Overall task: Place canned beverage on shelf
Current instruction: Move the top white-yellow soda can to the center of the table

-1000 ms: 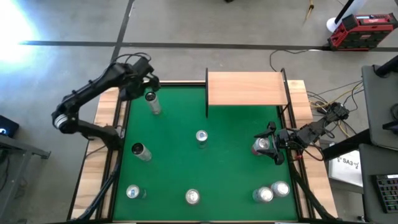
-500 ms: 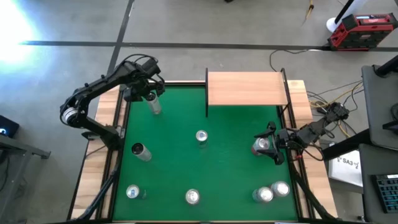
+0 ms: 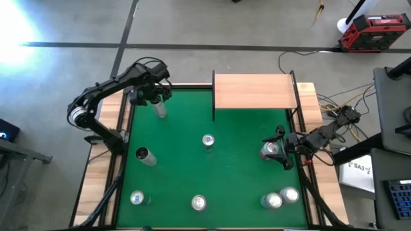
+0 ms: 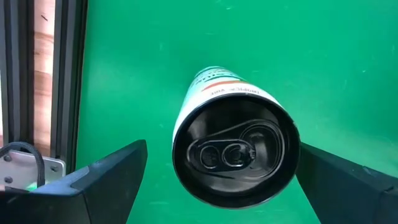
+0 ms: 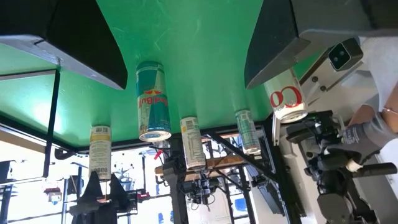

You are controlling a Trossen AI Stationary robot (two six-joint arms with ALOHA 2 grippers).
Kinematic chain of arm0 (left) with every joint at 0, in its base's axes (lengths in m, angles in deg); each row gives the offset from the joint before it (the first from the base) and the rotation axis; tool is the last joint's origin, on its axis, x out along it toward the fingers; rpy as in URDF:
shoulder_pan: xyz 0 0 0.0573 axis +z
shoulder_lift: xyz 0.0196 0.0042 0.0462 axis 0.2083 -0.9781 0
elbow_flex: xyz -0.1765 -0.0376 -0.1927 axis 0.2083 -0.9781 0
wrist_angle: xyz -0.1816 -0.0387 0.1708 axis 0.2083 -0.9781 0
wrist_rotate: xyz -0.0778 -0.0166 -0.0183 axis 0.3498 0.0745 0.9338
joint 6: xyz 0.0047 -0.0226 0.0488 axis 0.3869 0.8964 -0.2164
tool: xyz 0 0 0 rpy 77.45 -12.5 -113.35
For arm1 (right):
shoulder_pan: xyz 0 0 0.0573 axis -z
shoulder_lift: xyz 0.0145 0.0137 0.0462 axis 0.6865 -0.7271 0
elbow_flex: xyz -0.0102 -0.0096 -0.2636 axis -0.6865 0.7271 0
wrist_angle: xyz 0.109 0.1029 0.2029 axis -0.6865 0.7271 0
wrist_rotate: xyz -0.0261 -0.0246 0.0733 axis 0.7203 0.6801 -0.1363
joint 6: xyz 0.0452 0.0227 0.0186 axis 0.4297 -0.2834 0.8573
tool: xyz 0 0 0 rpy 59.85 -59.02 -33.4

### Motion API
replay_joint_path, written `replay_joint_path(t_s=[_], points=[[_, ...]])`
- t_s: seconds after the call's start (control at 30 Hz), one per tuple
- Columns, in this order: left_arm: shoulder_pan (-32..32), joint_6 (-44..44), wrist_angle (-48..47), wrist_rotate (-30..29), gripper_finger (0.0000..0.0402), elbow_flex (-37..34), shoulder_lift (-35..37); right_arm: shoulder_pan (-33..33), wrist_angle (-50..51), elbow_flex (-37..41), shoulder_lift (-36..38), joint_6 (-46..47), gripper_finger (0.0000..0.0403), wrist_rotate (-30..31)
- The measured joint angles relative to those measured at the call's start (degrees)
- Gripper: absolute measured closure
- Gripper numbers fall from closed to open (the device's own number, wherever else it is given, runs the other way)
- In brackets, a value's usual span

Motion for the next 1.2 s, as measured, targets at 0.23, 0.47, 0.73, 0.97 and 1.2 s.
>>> replay_joint_path(t_s=[0.23, 0.47, 0.73, 0.97, 1.2], points=[[0.0, -0.8, 2.4, -1.0, 0.0054, -0.6, -0.1, 0.0, 0.0, 0.0, 0.0, 0.0, 0.0087, 0.0], [0.0, -1.4, 3.4, -1.0, 0.0116, -1.8, -0.1, 0.0, 0.0, 0.0, 0.0, 0.0, 0.0087, 0.0], [-0.3, 2.3, 3.6, -1.0, 0.0163, -1.9, -0.1, 0.0, 0.0, 0.0, 0.0, 0.0, 0.0087, 0.0], [-2.1, 3.6, 3.1, 0.4, 0.0158, -1.2, -0.1, 0.0, 0.0, 0.0, 0.0, 0.0, 0.0087, 0.0], [-6.6, 2.3, 4.4, 0.3, 0.0157, 0.7, -0.1, 0.0, 0.0, 0.0, 0.0, 0.0, 0.0087, 0.0]])
